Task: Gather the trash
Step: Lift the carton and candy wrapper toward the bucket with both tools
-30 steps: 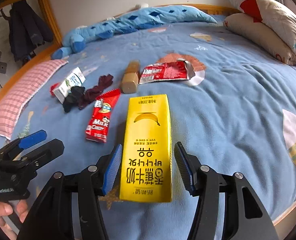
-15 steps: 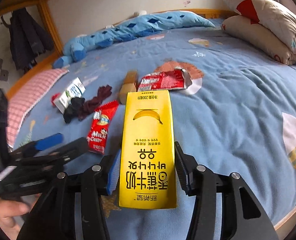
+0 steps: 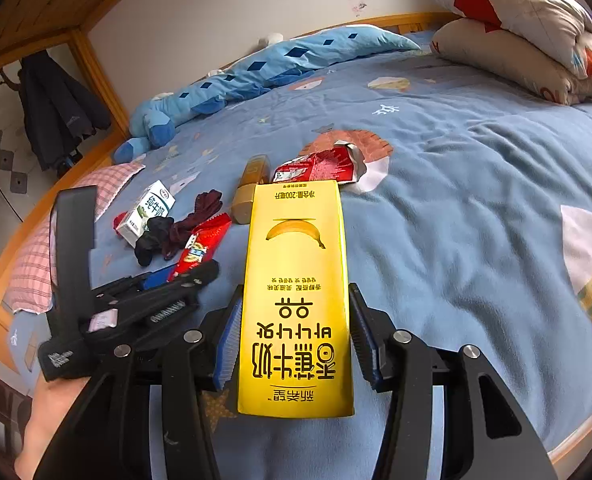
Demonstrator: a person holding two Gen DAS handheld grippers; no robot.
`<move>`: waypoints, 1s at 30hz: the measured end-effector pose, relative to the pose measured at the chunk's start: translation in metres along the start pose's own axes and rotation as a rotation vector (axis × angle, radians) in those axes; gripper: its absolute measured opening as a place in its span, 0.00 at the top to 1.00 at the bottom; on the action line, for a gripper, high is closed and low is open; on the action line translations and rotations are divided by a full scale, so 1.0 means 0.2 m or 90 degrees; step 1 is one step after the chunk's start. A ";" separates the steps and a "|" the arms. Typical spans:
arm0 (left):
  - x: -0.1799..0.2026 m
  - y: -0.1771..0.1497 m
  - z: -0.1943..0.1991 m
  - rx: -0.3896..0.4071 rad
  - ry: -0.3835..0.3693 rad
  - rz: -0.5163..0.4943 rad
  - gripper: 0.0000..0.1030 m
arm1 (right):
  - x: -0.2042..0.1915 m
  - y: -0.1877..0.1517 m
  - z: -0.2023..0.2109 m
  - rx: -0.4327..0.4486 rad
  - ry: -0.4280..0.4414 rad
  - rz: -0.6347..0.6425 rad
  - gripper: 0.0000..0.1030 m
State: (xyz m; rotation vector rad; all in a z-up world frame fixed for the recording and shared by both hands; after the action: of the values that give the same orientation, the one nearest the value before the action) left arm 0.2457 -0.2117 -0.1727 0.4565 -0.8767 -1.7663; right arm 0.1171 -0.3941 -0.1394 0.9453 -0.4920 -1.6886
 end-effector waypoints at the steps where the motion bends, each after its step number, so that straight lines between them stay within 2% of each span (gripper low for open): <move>1: -0.02 0.00 0.02 -0.001 -0.016 0.010 0.69 | 0.00 0.00 0.00 0.000 0.002 0.000 0.53; 7: -0.04 -0.05 0.14 0.002 -0.074 0.030 0.69 | -0.05 -0.02 0.02 -0.002 0.017 0.008 0.53; 12: 0.01 -0.08 0.29 0.018 -0.099 -0.005 0.69 | -0.09 -0.02 0.12 0.004 0.026 0.003 0.53; 16: 0.05 -0.09 0.40 0.026 -0.116 -0.033 0.68 | -0.10 -0.02 0.26 0.016 0.028 0.005 0.53; 21: 0.13 -0.12 0.54 0.033 -0.168 -0.053 0.68 | -0.09 -0.03 0.45 0.038 0.031 0.003 0.53; 30: 0.41 -0.23 0.75 0.031 -0.274 -0.109 0.68 | -0.05 -0.12 0.84 0.067 -0.031 0.020 0.53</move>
State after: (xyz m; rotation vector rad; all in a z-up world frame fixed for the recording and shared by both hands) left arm 0.0860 -0.2278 -0.0989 0.1858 -1.2104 -2.0443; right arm -0.0298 -0.4001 -0.0521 0.9687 -0.6305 -1.6731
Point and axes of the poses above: each gripper's, at about its wrist camera, not at the fingertips, and z roughly against the way its jaws point, x to its right, y to its top, the point moved 2 cm from there along -z, roughly the way its jaws point, and after that the axes turned 9 degrees about x, right-handed, at the moved point
